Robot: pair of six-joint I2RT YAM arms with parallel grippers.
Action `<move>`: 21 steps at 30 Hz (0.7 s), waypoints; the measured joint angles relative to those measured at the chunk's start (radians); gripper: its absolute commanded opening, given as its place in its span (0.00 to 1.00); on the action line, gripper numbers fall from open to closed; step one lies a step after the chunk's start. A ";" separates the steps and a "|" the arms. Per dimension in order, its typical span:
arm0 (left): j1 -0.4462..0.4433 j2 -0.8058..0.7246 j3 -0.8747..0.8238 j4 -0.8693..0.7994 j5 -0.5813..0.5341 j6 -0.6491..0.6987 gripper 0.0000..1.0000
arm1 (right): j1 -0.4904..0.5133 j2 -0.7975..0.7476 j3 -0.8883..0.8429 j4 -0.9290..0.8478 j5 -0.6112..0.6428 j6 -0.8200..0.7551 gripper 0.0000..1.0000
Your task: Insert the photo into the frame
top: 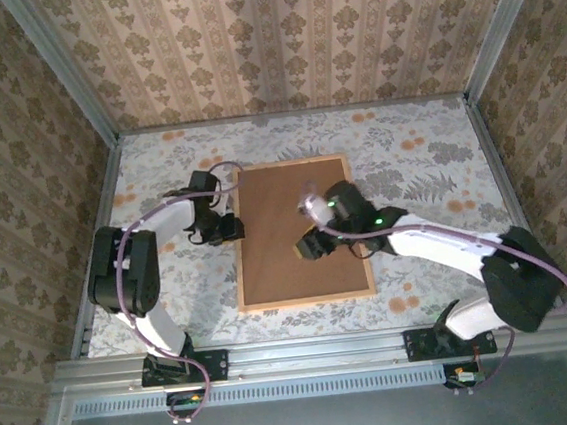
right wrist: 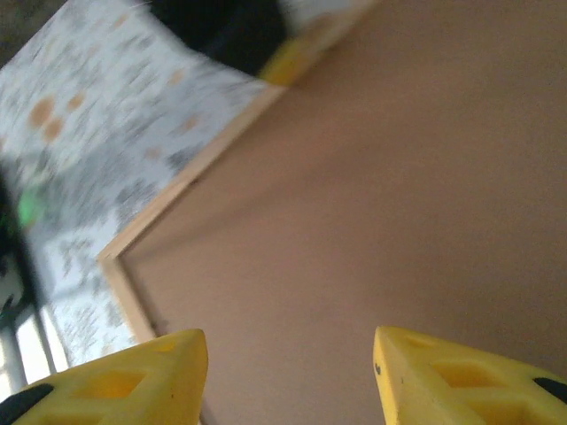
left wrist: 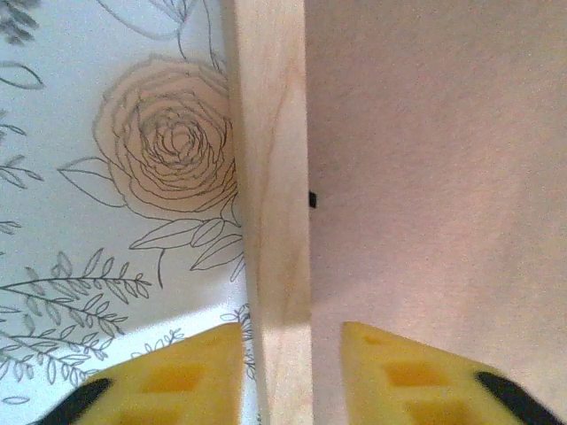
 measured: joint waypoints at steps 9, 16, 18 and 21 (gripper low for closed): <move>0.046 -0.066 0.000 0.003 0.061 -0.038 0.52 | -0.258 -0.032 -0.014 -0.222 0.234 0.254 0.53; 0.057 -0.074 0.000 -0.018 0.064 -0.038 0.51 | -0.263 0.212 0.076 -0.282 0.254 0.305 0.40; 0.058 -0.075 0.000 -0.027 0.063 -0.038 0.51 | -0.269 0.252 0.082 -0.284 0.249 0.316 0.37; 0.058 -0.075 0.000 -0.042 0.063 -0.037 0.52 | -0.277 0.283 0.085 -0.281 0.230 0.323 0.30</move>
